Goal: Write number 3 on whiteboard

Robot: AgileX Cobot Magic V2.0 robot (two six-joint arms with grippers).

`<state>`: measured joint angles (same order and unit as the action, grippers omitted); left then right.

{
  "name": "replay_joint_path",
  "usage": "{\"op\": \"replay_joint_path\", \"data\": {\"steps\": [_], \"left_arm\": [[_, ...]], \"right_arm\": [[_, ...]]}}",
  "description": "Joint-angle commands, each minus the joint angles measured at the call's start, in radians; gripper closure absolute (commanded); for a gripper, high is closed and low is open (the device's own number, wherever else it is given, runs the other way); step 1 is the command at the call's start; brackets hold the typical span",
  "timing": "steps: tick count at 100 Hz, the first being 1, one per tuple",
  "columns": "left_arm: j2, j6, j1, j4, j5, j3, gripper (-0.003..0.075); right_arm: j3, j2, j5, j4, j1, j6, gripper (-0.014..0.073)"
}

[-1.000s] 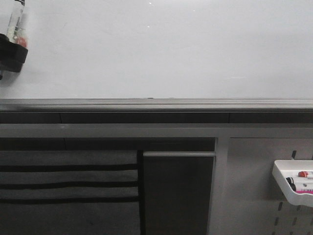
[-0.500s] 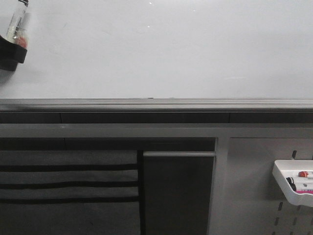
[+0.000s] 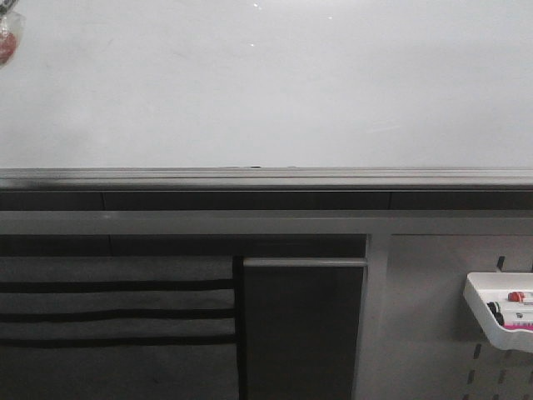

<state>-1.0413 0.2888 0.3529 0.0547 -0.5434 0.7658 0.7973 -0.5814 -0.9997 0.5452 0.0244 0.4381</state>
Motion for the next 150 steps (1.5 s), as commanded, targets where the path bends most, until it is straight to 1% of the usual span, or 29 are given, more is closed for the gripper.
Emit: {"op": "replay_joint_path", "data": {"steps": [1,10,15,29,38,46,54,70,79,94,106,119,128,139,140,145,150], "left_arm": [[0.067,0.056,0.077,0.032,-0.111,0.058,0.0738],[0.077,0.131,0.158,0.086,-0.265,0.101,0.0738],[0.073,0.184,0.197,0.124,-0.329,0.13,0.0738],[0.04,0.331,0.29,0.259,-0.427,0.191,0.0738],[0.012,0.403,0.335,0.323,-0.453,0.216,0.0738],[-0.012,0.435,0.367,0.343,-0.453,0.226,0.0738],[-0.031,0.45,0.389,0.341,-0.453,0.228,0.0738],[-0.054,0.477,0.397,0.341,-0.454,0.228,0.0738],[-0.054,0.484,0.397,0.341,-0.452,0.228,0.0738],[-0.054,0.499,0.397,0.341,-0.452,0.228,0.0738],[-0.054,0.499,0.397,0.341,-0.452,0.228,0.0738],[-0.054,0.499,0.397,0.341,-0.449,0.228,0.0738],[-0.054,0.501,0.397,0.341,-0.444,0.228,0.0738],[-0.054,0.501,0.397,0.341,-0.441,0.228,0.0738],[-0.054,0.501,0.397,0.341,-0.439,0.228,0.0738],[-0.054,0.501,0.397,0.341,-0.437,0.228,0.0738],[-0.054,0.501,0.397,0.341,-0.437,0.228,0.0738]], "right_arm": [[0.057,-0.064,-0.012,0.136,0.008,0.119,-0.0041],[0.077,-0.127,-0.055,0.21,0.045,0.221,-0.0041],[0.088,-0.164,-0.069,0.222,0.074,0.253,-0.0041],[0.131,-0.27,-0.086,0.217,0.207,0.326,-0.0041],[0.171,-0.336,-0.084,0.215,0.307,0.384,-0.0041],[0.21,-0.399,-0.068,0.213,0.393,0.436,-0.0041],[0.262,-0.461,-0.055,0.196,0.487,0.448,-0.0041],[0.359,-0.583,-0.035,0.144,0.607,0.448,-0.0041],[0.412,-0.656,-0.028,0.126,0.65,0.449,-0.0041],[0.459,-0.738,-0.001,0.117,0.69,0.451,-0.0041],[0.468,-0.769,0.014,0.119,0.709,0.451,-0.0039],[0.468,-0.774,0.031,0.16,0.708,0.469,-0.0034],[0.468,-0.774,0.033,0.167,0.708,0.479,0.0038],[0.468,-0.774,0.021,0.167,0.708,0.494,0.0196],[0.468,-0.774,0.021,0.167,0.708,0.494,0.0196],[0.468,-0.774,0.017,0.167,0.708,0.496,0.0262],[0.468,-0.774,0.015,0.167,0.708,0.496,0.031]]}}
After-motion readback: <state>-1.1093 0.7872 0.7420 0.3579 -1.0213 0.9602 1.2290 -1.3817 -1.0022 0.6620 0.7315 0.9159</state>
